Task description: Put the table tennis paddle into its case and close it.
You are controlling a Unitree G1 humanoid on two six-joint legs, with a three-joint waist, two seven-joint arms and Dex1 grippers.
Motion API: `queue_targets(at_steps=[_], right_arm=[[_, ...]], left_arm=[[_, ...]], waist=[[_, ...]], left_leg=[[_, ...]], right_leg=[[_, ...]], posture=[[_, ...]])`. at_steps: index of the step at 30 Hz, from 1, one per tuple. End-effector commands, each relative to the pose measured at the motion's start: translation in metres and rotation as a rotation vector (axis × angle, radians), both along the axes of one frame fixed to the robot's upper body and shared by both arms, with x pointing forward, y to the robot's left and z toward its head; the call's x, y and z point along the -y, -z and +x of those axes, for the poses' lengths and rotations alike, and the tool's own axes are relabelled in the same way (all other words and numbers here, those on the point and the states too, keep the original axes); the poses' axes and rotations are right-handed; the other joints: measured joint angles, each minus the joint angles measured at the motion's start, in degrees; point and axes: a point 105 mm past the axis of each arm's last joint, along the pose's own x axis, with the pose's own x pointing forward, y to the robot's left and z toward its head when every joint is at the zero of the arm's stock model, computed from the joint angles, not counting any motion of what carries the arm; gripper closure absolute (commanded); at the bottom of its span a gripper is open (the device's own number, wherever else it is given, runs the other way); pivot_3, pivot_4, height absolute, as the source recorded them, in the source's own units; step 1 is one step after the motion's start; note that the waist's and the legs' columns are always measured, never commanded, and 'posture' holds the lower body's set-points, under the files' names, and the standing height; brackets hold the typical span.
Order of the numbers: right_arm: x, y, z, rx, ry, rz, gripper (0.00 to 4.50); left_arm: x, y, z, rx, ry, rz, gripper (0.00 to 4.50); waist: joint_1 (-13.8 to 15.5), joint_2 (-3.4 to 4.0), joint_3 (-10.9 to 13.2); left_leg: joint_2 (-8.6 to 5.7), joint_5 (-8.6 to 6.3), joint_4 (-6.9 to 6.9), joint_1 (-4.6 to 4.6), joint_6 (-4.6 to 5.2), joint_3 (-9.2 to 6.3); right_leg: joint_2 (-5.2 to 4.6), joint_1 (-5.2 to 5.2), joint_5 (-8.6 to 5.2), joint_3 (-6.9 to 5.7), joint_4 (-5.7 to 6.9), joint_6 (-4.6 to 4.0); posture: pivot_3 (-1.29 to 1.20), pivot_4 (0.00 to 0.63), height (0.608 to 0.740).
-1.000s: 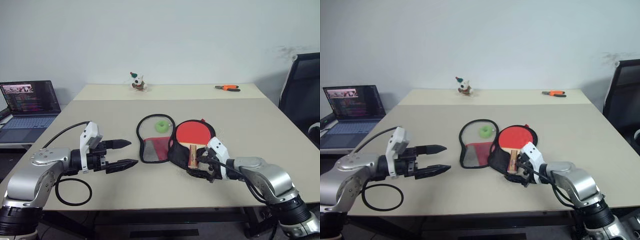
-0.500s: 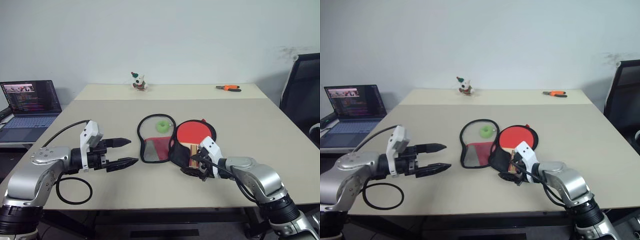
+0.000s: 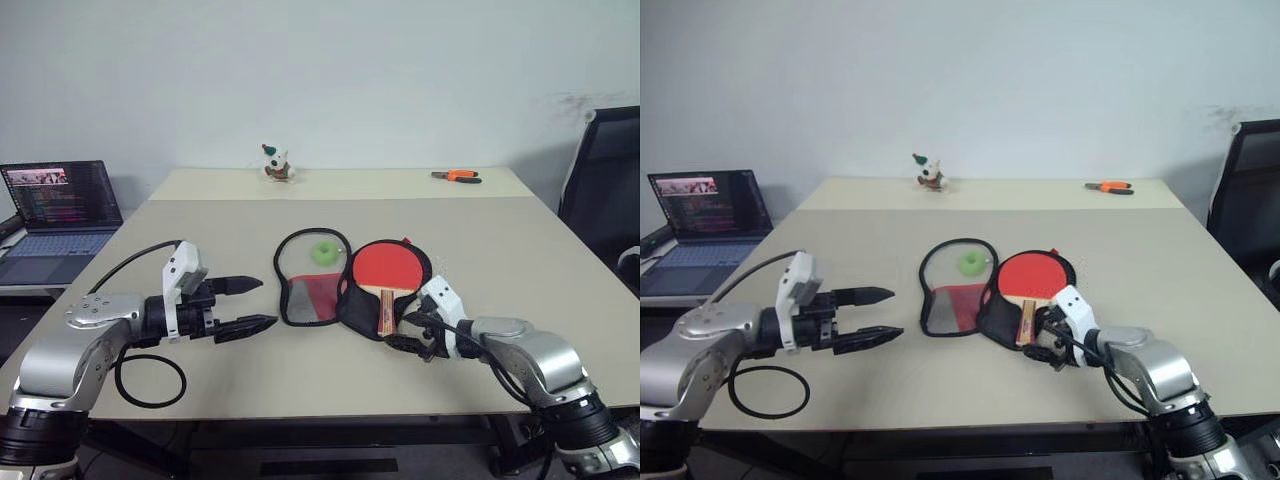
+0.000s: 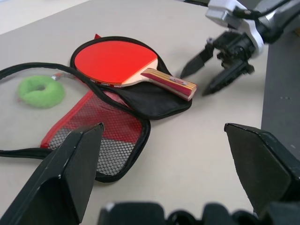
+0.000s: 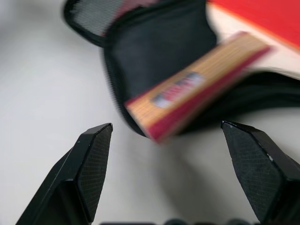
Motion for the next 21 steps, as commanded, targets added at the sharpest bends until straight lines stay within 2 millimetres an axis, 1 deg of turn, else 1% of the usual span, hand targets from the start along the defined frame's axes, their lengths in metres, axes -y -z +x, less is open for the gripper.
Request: queue_targets(at_steps=[1, 5, 7, 15, 19, 21], right_arm=[[-0.017, -0.013, -0.003, 0.047, -0.06, 0.023, 0.45], [-0.031, -0.012, -0.003, 0.055, -0.086, 0.032, 0.45], [-0.034, -0.013, -0.003, 0.06, -0.089, 0.031, 0.45], [-0.018, -0.021, 0.01, 0.115, -0.019, 0.014, 0.45], [-0.024, -0.026, 0.012, 0.128, -0.008, 0.035, 0.45], [-0.029, -0.023, 0.017, 0.166, 0.017, 0.01, 0.45]], left_arm=[[0.002, -0.009, 0.0, 0.043, 0.013, 0.011, 0.0], [0.002, -0.008, -0.001, 0.045, 0.011, 0.011, 0.0], [0.002, -0.008, -0.001, 0.045, 0.01, 0.011, 0.0], [0.0, -0.007, -0.002, 0.045, -0.002, 0.01, 0.0], [0.001, -0.006, 0.0, 0.046, -0.006, 0.006, 0.0], [0.002, -0.006, 0.001, 0.048, -0.004, 0.005, 0.0]], waist=[[0.04, 0.0, 0.0], [0.01, 0.0, 0.0], [0.01, 0.0, 0.0], [0.07, 0.0, 0.0], [0.05, 0.0, 0.0], [0.05, 0.0, 0.0]], left_leg=[[-0.01, 0.0, 0.0, -0.01, 0.0, 0.0], [-0.03, 0.0, 0.0, 0.0, 0.0, -0.01], [0.0, 0.0, 0.0, 0.0, 0.0, -0.02], [-0.03, 0.0, 0.0, 0.0, 0.0, -0.02], [-0.02, 0.0, 0.0, 0.0, 0.0, -0.02], [-0.01, 0.0, 0.0, 0.0, 0.0, -0.02]], right_leg=[[0.0, 0.0, 0.0, 0.0, 0.0, 0.0], [0.0, 0.0, 0.0, 0.01, 0.0, 0.0], [0.0, 0.0, 0.0, -0.01, 0.0, 0.0], [0.0, 0.0, 0.0, -0.02, 0.0, 0.0], [0.0, 0.0, 0.01, 0.0, 0.0, -0.01], [0.0, 0.0, 0.01, -0.01, 0.0, -0.01]], posture=[[0.0, 0.15, 0.74], [0.0, 0.15, 0.74], [0.0, 0.15, 0.74], [0.0, 0.15, 0.74], [0.0, 0.15, 0.74], [0.0, 0.15, 0.74]])
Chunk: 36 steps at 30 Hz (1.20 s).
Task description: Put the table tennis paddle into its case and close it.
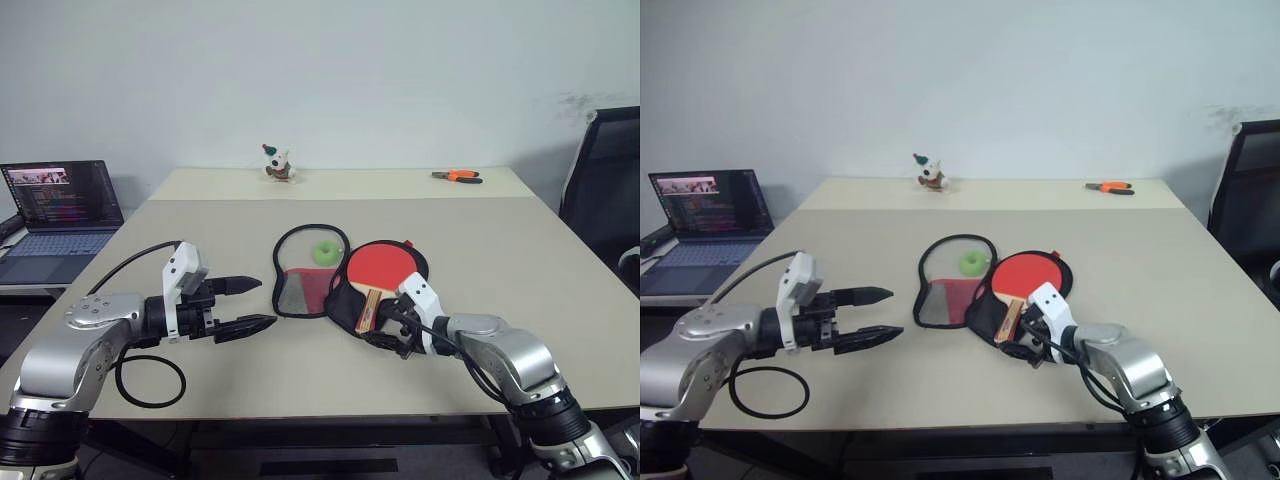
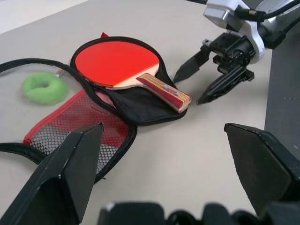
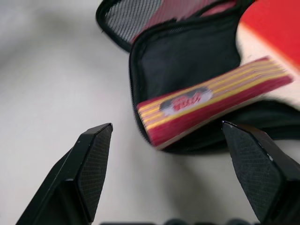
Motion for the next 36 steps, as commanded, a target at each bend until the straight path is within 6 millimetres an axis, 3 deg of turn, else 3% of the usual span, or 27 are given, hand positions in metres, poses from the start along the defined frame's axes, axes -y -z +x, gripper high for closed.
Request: queue_targets(at_steps=[1, 13, 22, 27, 36], right_arm=[[-0.008, -0.009, 0.011, 0.104, 0.036, -0.015, 0.45], [-0.001, -0.021, 0.033, 0.297, 0.138, -0.066, 0.45], [-0.003, -0.036, 0.009, 0.196, -0.025, 0.115, 0.45], [-0.001, -0.022, -0.004, 0.169, -0.1, 0.064, 0.45], [-0.006, -0.003, 0.007, 0.299, -0.088, -0.105, 0.45]], left_arm=[[0.003, -0.008, 0.0, 0.053, 0.011, 0.003, 0.0], [0.004, -0.009, 0.001, 0.058, 0.01, 0.001, 0.0], [0.003, -0.01, 0.0, 0.059, 0.01, 0.004, 0.0], [0.003, -0.01, 0.001, 0.059, 0.015, 0.01, 0.0], [0.005, -0.008, -0.003, 0.045, 0.059, 0.029, 0.0]], waist=[[-0.01, 0.0, 0.0], [0.05, 0.0, 0.0], [0.06, 0.0, 0.0], [0.08, 0.0, 0.0], [0.01, 0.0, 0.0]], left_leg=[[0.0, 0.0, 0.0, 0.0, 0.0, 0.0], [-0.03, 0.0, 0.02, 0.0, -0.01, 0.02], [-0.03, 0.0, 0.01, 0.0, 0.0, 0.0], [-0.03, 0.0, 0.01, 0.0, 0.0, 0.0], [-0.02, 0.0, 0.01, 0.01, -0.01, 0.03]], right_leg=[[0.0, 0.0, 0.0, 0.01, 0.0, 0.0], [0.0, 0.0, 0.01, 0.0, 0.01, -0.02], [0.0, 0.0, 0.07, 0.0, 0.01, -0.11], [0.0, 0.02, 0.05, -0.02, 0.0, -0.08], [0.01, 0.01, 0.0, 0.0, 0.02, -0.01]], posture=[[0.0, 0.15, 0.74], [0.0, 0.15, 0.74], [0.0, 0.15, 0.74], [0.0, 0.15, 0.74], [0.0, 0.15, 0.74]])
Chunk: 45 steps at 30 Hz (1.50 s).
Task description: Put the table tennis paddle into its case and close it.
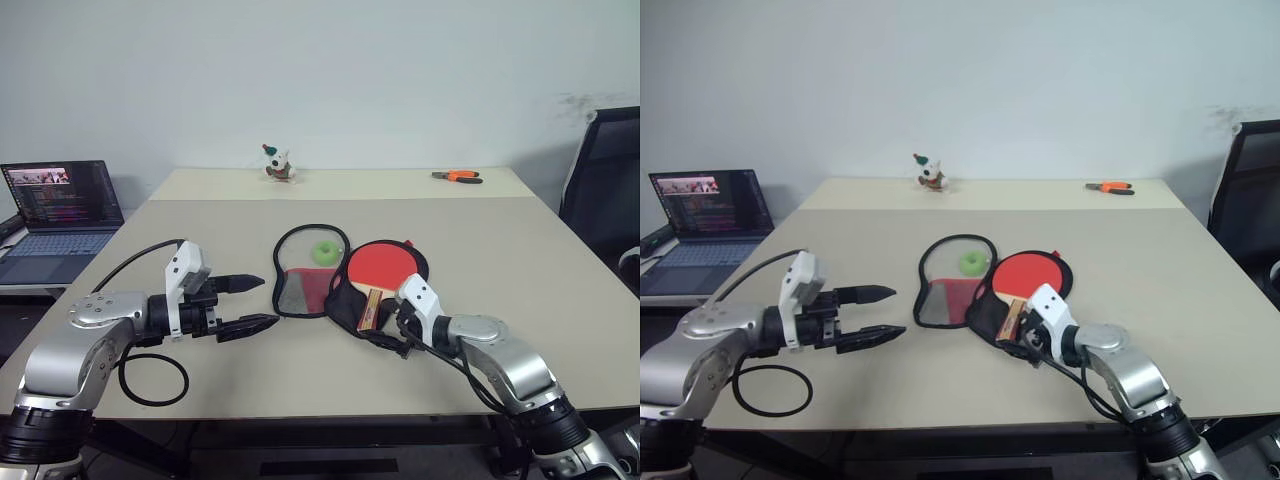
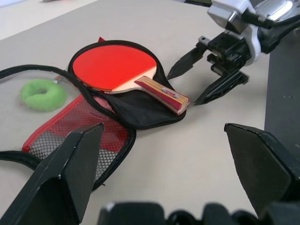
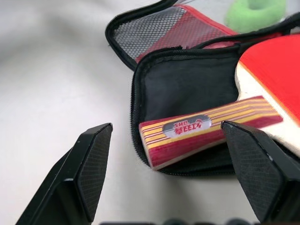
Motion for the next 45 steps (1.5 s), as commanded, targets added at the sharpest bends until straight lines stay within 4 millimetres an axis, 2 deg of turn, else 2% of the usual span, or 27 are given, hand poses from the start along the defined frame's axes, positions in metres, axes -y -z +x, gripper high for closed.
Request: queue_targets(at_steps=[1, 26, 35, 39, 45], right_arm=[[-0.007, -0.006, 0.003, 0.096, -0.017, -0.037, 0.45], [-0.01, -0.014, 0.032, 0.266, 0.047, -0.064, 0.45], [-0.01, -0.024, 0.046, 0.324, 0.068, -0.059, 0.45], [-0.012, -0.026, 0.041, 0.303, 0.052, -0.035, 0.45], [-0.014, -0.042, 0.015, 0.163, -0.018, 0.123, 0.45]], left_arm=[[0.001, -0.007, -0.003, 0.028, 0.028, 0.028, 0.0], [0.001, -0.005, -0.004, 0.019, 0.038, 0.044, 0.0], [0.001, -0.005, -0.005, 0.019, 0.037, 0.042, 0.0], [0.001, -0.005, -0.005, 0.02, 0.031, 0.039, 0.0], [-0.004, -0.002, 0.003, 0.027, -0.029, 0.037, 0.0]], waist=[[0.02, 0.0, 0.0], [0.03, 0.0, 0.0], [0.04, 0.0, 0.0], [0.06, 0.0, 0.0], [0.07, 0.0, 0.0]], left_leg=[[-0.01, 0.0, 0.0, 0.0, 0.0, 0.0], [-0.01, 0.01, 0.04, 0.01, -0.01, -0.01], [-0.01, 0.01, 0.06, 0.01, -0.01, 0.0], [-0.01, 0.01, 0.05, 0.0, -0.01, -0.01], [0.01, 0.0, 0.04, 0.0, -0.01, -0.05]], right_leg=[[0.0, 0.0, 0.0, 0.0, 0.0, -0.01], [0.01, 0.01, 0.06, -0.01, 0.03, -0.1], [0.01, 0.01, 0.15, 0.0, 0.04, -0.26], [0.01, 0.01, 0.15, -0.01, 0.04, -0.26], [0.01, 0.01, 0.16, -0.01, 0.04, -0.26]], posture=[[0.0, 0.15, 0.74], [0.0, 0.15, 0.74], [0.0, 0.15, 0.74], [0.0, 0.15, 0.74], [0.0, 0.15, 0.74]])
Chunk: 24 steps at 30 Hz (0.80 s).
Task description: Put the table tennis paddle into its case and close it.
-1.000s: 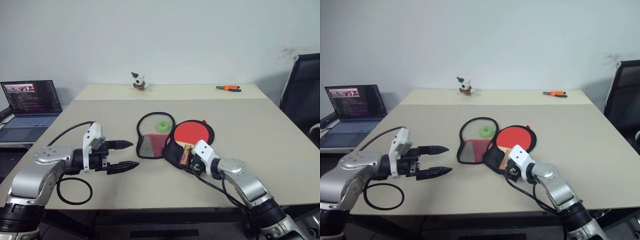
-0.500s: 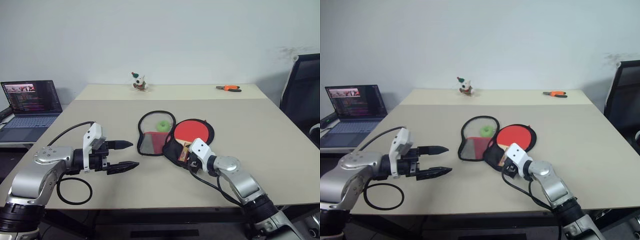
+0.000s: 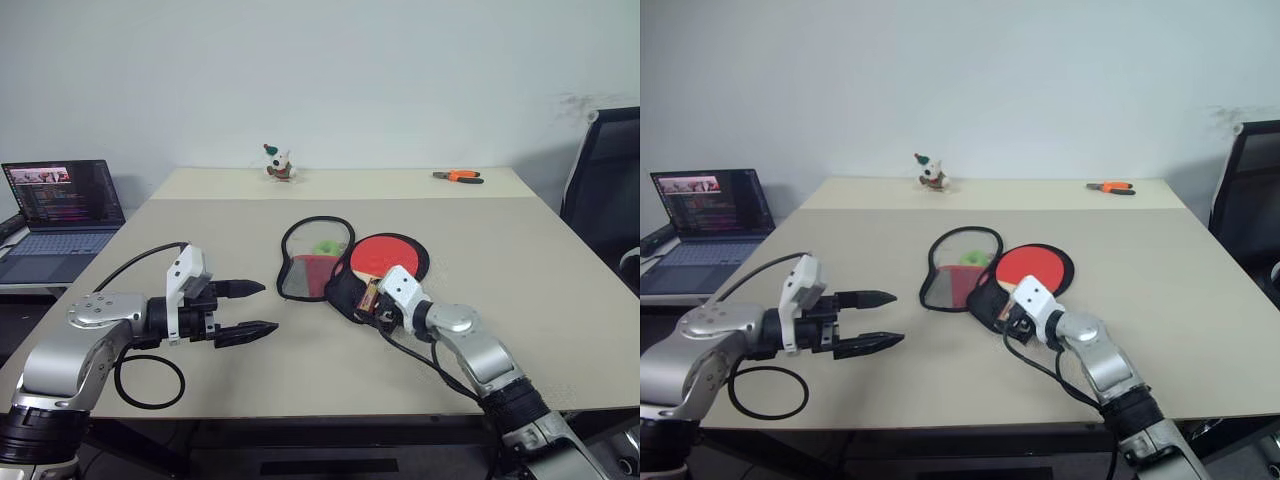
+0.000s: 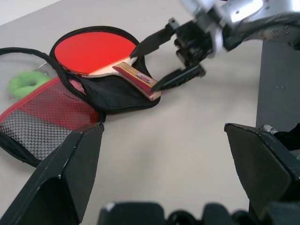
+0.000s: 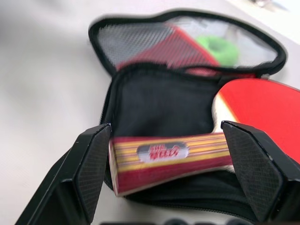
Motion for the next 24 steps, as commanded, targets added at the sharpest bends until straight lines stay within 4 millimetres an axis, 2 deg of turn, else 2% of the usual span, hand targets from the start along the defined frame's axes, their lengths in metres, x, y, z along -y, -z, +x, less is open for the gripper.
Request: queue_targets(at_steps=[1, 5, 8, 13, 18, 24], right_arm=[[-0.002, -0.026, -0.02, -0.057, -0.086, 0.117, 0.45], [0.01, -0.037, -0.04, -0.127, -0.123, 0.144, 0.45], [0.02, -0.041, -0.045, -0.138, -0.108, 0.129, 0.42], [0.02, -0.052, -0.049, -0.131, -0.112, 0.131, 0.42], [0.015, -0.058, -0.049, -0.107, -0.113, 0.135, 0.42], [0.015, -0.052, -0.053, -0.11, -0.109, 0.109, 0.42]], left_arm=[[-0.004, -0.005, 0.007, 0.047, -0.05, 0.004, 0.0], [-0.027, 0.007, 0.035, 0.069, -0.248, 0.067, 0.0], [-0.042, 0.015, 0.055, 0.074, -0.369, 0.064, 0.6], [-0.055, 0.029, 0.086, 0.042, -0.529, 0.058, 2.48], [-0.052, 0.052, 0.117, -0.02, -0.616, 0.069, 4.35], [-0.038, 0.07, 0.141, -0.064, -0.649, 0.128, 4.43]], waist=[[0.01, 0.0, 0.0], [0.31, 0.0, 0.0], [0.53, -0.03, -0.02], [0.53, -0.04, -0.03], [0.56, -0.07, -0.04], [0.52, -0.09, -0.03]], left_leg=[[0.0, 0.0, 0.0, 0.0, 0.0, -0.02], [-0.01, 0.0, 0.01, 0.01, 0.0, -0.08], [-0.06, 0.0, 0.03, 0.01, 0.0, -0.05], [-0.05, 0.0, 0.03, -0.01, 0.0, -0.04], [-0.12, 0.0, 0.05, -0.03, 0.0, -0.03], [-0.19, 0.0, 0.08, -0.1, 0.01, -0.01]], right_leg=[[-0.01, 0.0, 0.0, 0.0, 0.0, 0.0], [-0.01, 0.01, 0.0, -0.03, 0.01, 0.01], [0.0, 0.04, -0.03, -0.07, 0.01, 0.05], [0.0, 0.02, -0.07, -0.08, 0.0, 0.14], [0.01, 0.03, -0.04, -0.15, 0.0, 0.11], [0.02, 0.01, 0.03, -0.33, -0.02, 0.08]], posture=[[0.0, 0.15, 0.74], [0.0, 0.15, 0.74], [0.0, 0.15, 0.74], [0.0, 0.15, 0.74], [0.0, 0.15, 0.74], [0.0, 0.15, 0.74]])
